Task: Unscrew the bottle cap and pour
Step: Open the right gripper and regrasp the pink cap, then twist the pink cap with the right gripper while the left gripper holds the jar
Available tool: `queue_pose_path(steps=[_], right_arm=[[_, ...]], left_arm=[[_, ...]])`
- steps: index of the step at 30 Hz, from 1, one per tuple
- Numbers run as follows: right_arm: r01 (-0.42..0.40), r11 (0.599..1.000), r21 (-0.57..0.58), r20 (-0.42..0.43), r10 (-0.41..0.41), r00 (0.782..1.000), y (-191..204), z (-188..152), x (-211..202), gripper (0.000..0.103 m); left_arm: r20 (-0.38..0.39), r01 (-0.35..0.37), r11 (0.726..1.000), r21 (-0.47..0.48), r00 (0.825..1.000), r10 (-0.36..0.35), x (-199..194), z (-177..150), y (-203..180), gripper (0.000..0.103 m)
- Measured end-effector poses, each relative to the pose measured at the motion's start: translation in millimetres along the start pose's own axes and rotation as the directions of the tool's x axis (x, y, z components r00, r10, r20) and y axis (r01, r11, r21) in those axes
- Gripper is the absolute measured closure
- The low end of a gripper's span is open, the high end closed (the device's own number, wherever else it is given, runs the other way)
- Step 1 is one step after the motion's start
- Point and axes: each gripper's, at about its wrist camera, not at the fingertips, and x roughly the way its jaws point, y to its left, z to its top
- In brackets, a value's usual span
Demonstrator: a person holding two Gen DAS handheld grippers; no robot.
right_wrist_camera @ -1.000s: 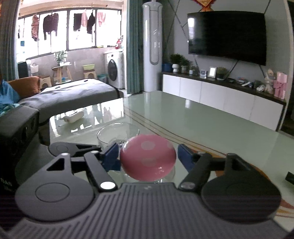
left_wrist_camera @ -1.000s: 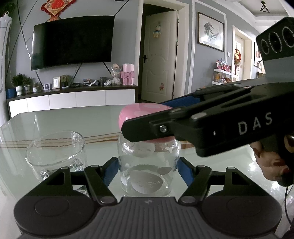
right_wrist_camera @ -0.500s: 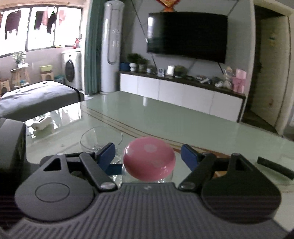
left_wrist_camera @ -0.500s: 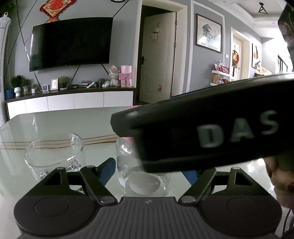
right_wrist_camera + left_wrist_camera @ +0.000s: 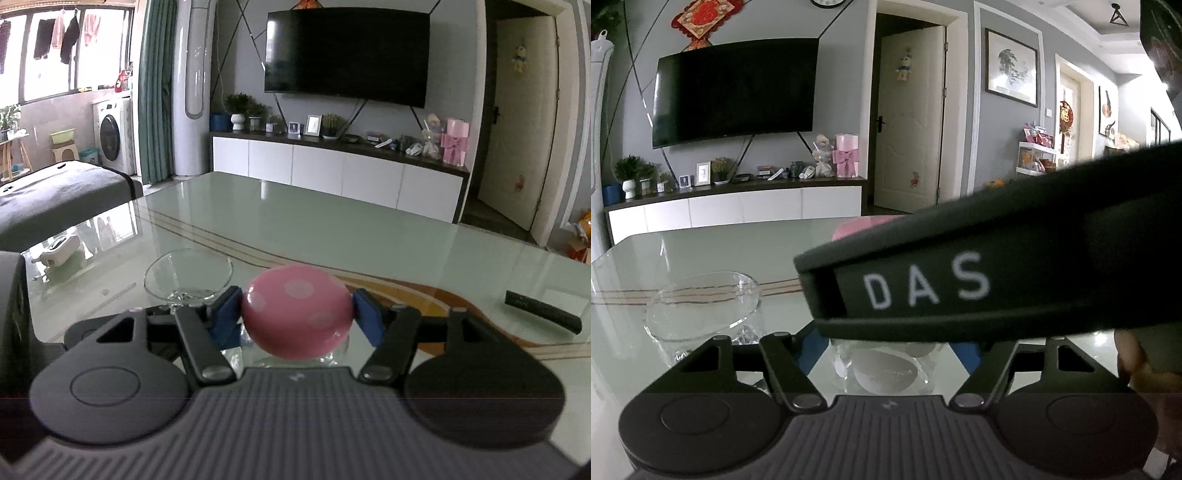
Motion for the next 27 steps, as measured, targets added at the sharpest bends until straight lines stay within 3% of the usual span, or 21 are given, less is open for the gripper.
queue_pose_path(steps=[7,14,27], right_arm=[[-0.022,1.000,-0.011,0.001,0.022,1.000,-0.3,1.1,-1.4,0.037],[-0.096,0.995,-0.032,0.011,0.097,0.995,-11.2,0.4,-2.6,0.037],[-0.273,0.958,-0.085,0.023,0.276,0.961,-37.2,4.0,-3.2,0.037]], left_arm=[[-0.001,0.003,1.000,-0.002,1.000,-0.003,-1.7,1.7,1.3,0.030],[-0.002,0.006,1.000,-0.005,1.000,-0.006,1.0,5.4,4.9,0.030],[-0.005,0.009,1.000,-0.011,1.000,-0.009,3.6,11.3,12.3,0.030]])
